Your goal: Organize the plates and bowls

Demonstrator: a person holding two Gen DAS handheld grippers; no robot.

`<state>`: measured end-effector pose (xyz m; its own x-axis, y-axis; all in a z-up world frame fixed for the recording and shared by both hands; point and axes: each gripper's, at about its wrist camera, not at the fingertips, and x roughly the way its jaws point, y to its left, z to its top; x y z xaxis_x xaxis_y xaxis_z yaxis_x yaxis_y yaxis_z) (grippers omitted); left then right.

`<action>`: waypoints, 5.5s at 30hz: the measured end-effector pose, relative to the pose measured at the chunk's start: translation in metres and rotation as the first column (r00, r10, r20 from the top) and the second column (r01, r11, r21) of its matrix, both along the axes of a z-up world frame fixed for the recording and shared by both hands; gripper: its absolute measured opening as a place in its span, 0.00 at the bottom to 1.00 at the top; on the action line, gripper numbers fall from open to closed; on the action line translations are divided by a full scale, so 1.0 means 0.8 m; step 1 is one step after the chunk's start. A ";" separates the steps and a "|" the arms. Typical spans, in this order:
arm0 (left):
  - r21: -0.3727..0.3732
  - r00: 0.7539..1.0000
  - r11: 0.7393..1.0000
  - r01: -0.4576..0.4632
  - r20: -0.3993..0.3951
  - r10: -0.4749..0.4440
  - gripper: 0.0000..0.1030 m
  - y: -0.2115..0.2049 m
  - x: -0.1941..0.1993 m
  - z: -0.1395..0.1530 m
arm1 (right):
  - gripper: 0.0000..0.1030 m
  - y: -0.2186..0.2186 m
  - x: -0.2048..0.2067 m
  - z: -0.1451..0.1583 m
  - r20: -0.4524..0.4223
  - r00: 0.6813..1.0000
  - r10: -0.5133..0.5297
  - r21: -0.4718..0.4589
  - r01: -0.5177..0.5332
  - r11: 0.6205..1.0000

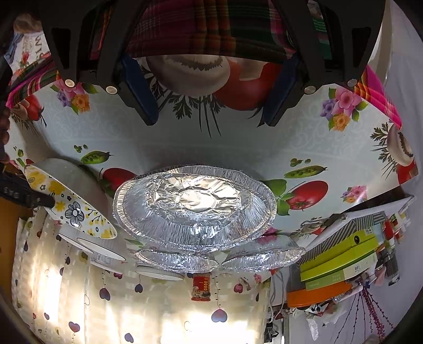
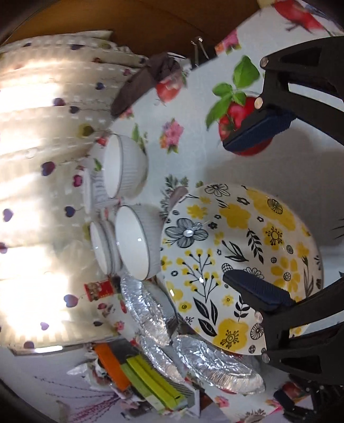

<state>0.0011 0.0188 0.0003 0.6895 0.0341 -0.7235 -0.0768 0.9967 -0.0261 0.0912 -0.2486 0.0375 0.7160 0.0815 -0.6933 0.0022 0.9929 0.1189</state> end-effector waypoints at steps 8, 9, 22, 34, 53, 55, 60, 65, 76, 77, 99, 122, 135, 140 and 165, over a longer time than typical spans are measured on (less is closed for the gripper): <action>0.002 1.000 1.000 -0.014 -0.005 0.014 0.80 0.000 0.002 0.000 | 0.15 -0.008 0.018 -0.017 -0.057 0.998 -0.012 0.077 0.017 0.997; 0.002 1.000 1.000 -0.016 -0.005 0.016 0.80 0.000 0.002 0.000 | 0.14 -0.013 0.018 -0.019 -0.055 0.998 -0.007 0.098 0.013 0.995; 0.006 0.999 0.999 -0.045 -0.013 0.045 0.80 -0.002 0.007 0.000 | 0.13 -0.071 -0.001 -0.016 -0.041 0.994 -0.100 0.039 0.101 0.994; 0.010 0.999 0.999 -0.047 -0.014 0.047 0.80 -0.002 0.009 -0.001 | 0.64 -0.064 -0.040 0.007 0.068 0.993 -0.096 -0.122 0.104 0.987; 0.058 0.998 0.997 -0.057 0.005 0.057 0.80 0.011 0.003 0.028 | 0.67 0.078 -0.083 0.029 0.109 0.975 0.194 -0.078 -0.186 0.979; 0.062 0.998 0.996 -0.060 0.016 0.059 0.80 0.012 0.003 0.033 | 0.67 0.087 -0.080 0.030 0.106 0.971 0.214 -0.075 -0.207 0.975; 0.067 0.998 0.996 -0.058 0.029 0.056 0.80 0.015 0.003 0.043 | 0.73 0.103 -0.072 0.032 0.097 0.962 0.254 -0.060 -0.249 0.967; 0.066 0.998 0.997 -0.042 0.046 0.039 0.80 0.018 0.005 0.057 | 0.75 0.121 -0.067 0.041 0.107 0.948 0.301 -0.071 -0.295 0.953; 0.051 0.996 0.998 -0.029 0.090 0.024 0.80 0.030 0.020 0.092 | 0.75 0.131 -0.036 0.073 0.113 0.932 0.345 -0.025 -0.344 0.939; 0.045 0.996 0.999 -0.028 0.092 0.023 0.80 0.032 0.023 0.095 | 0.75 0.132 -0.030 0.078 0.111 0.931 0.347 -0.024 -0.346 0.938; -0.053 0.984 0.986 -0.158 0.072 0.162 0.80 0.176 0.151 0.128 | 0.75 0.192 0.162 0.152 -0.004 0.846 0.533 0.003 -0.533 0.846; -0.189 0.972 0.956 -0.227 -0.110 0.209 0.80 0.228 0.240 0.062 | 0.75 0.244 0.236 0.091 -0.199 0.744 0.638 0.076 -0.637 0.767; -0.184 0.969 0.951 -0.248 -0.029 0.247 0.80 0.232 0.175 0.115 | 0.75 0.244 0.166 0.184 -0.041 0.720 0.693 0.074 -0.689 0.721; -0.203 0.983 0.966 -0.161 -0.119 0.139 0.80 0.193 0.159 0.069 | 0.75 0.219 0.151 0.098 -0.207 0.787 0.581 0.023 -0.590 0.807; -0.313 0.967 0.926 -0.213 -0.207 0.152 0.80 0.207 0.117 0.028 | 0.29 0.282 0.109 -0.005 -0.340 0.676 0.654 0.253 -0.604 0.756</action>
<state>0.0944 0.1845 0.0228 0.5551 -0.1138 -0.8239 -0.2898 0.9020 -0.3199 0.1783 -0.0228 0.0334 0.1420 0.5065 -0.8505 -0.5480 0.7557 0.3586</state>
